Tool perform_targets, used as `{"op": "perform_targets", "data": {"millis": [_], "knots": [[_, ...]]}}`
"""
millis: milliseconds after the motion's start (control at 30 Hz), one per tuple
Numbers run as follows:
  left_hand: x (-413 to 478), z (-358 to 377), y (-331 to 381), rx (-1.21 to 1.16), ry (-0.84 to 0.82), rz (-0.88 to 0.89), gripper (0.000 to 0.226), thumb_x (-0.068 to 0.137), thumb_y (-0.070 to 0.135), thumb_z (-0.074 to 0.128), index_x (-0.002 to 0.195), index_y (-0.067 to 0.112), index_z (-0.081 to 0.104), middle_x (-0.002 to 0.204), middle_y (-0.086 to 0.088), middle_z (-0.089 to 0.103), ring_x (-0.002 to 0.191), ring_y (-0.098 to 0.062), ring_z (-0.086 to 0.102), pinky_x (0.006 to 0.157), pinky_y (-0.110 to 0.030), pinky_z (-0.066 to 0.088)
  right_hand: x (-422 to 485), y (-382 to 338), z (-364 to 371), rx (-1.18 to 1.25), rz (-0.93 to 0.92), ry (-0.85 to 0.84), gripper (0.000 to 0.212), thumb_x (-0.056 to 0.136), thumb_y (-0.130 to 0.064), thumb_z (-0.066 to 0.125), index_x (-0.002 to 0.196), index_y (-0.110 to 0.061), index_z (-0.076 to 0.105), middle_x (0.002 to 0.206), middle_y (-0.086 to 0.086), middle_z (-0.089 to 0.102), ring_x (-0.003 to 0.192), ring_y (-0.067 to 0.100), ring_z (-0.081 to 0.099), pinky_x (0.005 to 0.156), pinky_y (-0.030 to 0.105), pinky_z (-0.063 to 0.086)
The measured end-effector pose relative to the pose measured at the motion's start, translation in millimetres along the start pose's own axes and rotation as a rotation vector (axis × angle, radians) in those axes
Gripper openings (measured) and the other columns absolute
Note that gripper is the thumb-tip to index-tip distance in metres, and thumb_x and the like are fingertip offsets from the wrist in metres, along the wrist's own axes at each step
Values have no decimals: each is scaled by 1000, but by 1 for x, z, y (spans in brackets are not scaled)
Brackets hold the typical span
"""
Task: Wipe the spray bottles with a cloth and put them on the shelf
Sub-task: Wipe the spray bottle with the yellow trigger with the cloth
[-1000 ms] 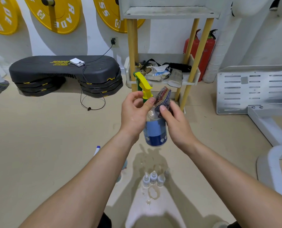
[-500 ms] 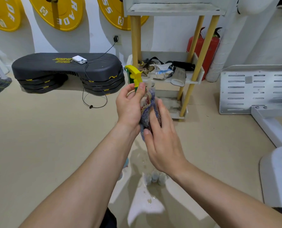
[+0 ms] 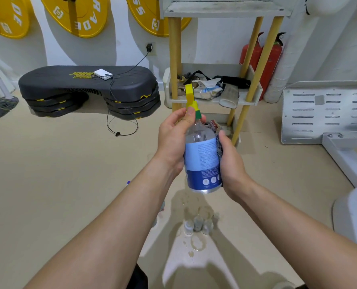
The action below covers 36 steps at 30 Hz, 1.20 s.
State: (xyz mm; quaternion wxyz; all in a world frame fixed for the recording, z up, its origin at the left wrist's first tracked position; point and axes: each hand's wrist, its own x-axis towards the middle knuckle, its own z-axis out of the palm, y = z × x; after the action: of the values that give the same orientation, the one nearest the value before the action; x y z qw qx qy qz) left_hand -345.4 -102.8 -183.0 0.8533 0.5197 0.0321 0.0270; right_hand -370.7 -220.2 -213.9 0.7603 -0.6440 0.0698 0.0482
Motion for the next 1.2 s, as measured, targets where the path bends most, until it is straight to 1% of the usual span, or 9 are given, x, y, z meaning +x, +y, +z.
{"op": "perform_targets", "data": {"millis": [167, 333, 433, 500, 600, 700, 800, 967, 1200], "knots": [[7, -5, 7, -15, 50, 7, 25, 103, 23, 55, 102, 0, 65, 84, -10, 70, 70, -21, 64, 66, -33, 56, -23, 17, 7, -233, -306, 26, 24, 105, -47, 38, 117, -42, 58, 110, -19, 68, 107, 0, 62, 99, 31, 46], [5, -3, 10, -102, 38, 27, 44, 104, 25, 50, 123, -14, 57, 106, -27, 62, 89, -32, 63, 74, -39, 58, -30, 21, 5, -631, -666, 32, 59, 101, -49, 37, 156, -28, 34, 137, -2, 50, 127, 1, 45, 103, 14, 37], [3, -2, 8, -56, 25, 46, 43, 104, 24, 52, 124, -14, 56, 104, -26, 64, 88, -32, 64, 76, -40, 59, -26, 16, 7, -485, -559, 32, 52, 100, -51, 41, 151, -39, 40, 139, -12, 58, 128, -1, 51, 109, 31, 43], [4, -4, 8, -8, 9, 55, 38, 103, 22, 54, 120, -12, 59, 95, -20, 68, 81, -27, 68, 71, -37, 58, -23, 11, 9, -271, -369, -4, 34, 96, -54, 44, 130, -52, 54, 122, -19, 69, 116, 3, 63, 104, 43, 50], [6, -8, 8, -8, -32, 46, 33, 102, 24, 55, 114, -7, 62, 93, -17, 68, 79, -25, 67, 71, -37, 56, -16, 7, 8, -87, -165, -63, 36, 88, -65, 47, 114, -45, 61, 112, -12, 74, 107, 11, 70, 103, 52, 51], [7, -7, 8, -104, -128, -15, 32, 97, 32, 59, 109, 2, 62, 95, -15, 64, 83, -27, 63, 78, -40, 52, -19, 7, 9, -147, -270, -4, 30, 91, -62, 47, 112, -45, 60, 108, -19, 73, 104, 6, 69, 96, 41, 54], [6, -1, 4, -37, -8, 35, 30, 93, 32, 64, 102, 3, 62, 90, -12, 65, 80, -23, 63, 75, -37, 52, -26, 7, 11, -208, -407, 45, 20, 96, -49, 47, 113, -44, 55, 104, -31, 68, 99, -3, 66, 86, 25, 51], [-3, 4, 4, 281, 228, 226, 37, 94, 35, 70, 65, 14, 60, 62, 5, 61, 64, -12, 55, 66, -32, 49, -29, 10, 13, -279, -522, 134, 24, 98, -51, 46, 122, -47, 50, 112, -17, 69, 106, 8, 66, 92, 39, 54], [-21, 15, 0, 477, 249, 228, 46, 92, 58, 51, 80, 17, 67, 71, 1, 68, 72, -17, 60, 77, -44, 53, -24, 11, 16, -537, -580, 165, 59, 99, -55, 38, 150, -25, 43, 134, -6, 59, 125, 7, 54, 104, 36, 47]]}}
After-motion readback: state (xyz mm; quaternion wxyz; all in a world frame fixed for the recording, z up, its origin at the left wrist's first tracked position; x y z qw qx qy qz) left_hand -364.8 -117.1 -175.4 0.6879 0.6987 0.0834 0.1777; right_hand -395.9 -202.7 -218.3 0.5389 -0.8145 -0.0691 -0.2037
